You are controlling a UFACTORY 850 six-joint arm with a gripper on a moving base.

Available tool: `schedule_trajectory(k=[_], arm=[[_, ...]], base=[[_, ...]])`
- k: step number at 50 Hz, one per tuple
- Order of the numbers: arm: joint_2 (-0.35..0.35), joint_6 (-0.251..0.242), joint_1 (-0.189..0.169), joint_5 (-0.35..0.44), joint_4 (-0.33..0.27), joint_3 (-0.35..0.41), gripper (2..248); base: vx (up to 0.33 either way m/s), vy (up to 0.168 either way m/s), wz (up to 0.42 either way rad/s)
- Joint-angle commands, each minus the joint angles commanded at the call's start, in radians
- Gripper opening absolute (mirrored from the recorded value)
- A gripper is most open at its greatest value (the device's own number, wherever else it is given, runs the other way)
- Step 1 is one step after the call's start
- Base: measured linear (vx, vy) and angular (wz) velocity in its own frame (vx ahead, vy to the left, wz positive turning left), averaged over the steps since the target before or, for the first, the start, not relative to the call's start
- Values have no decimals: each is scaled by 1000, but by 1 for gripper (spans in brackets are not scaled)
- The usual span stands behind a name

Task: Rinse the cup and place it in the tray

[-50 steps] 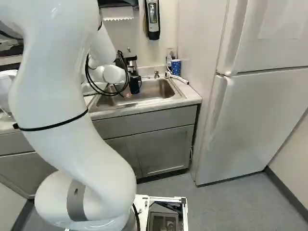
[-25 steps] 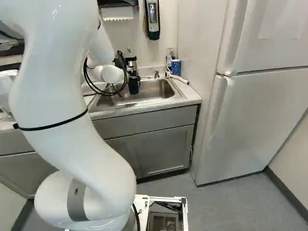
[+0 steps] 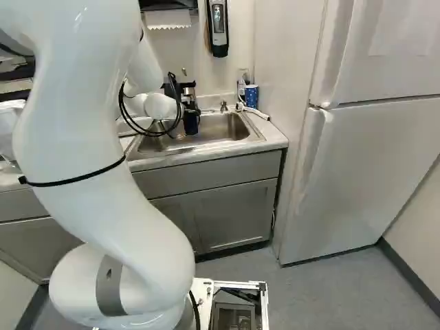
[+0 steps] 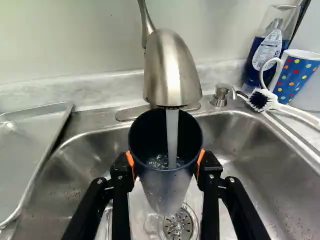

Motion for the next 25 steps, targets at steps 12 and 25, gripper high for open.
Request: schedule_trajectory(k=[12, 25], arm=[[0, 0, 0, 0, 0, 0, 126], [0, 0, 0, 0, 0, 0, 126]], base=[[0, 0, 0], [0, 0, 0]])
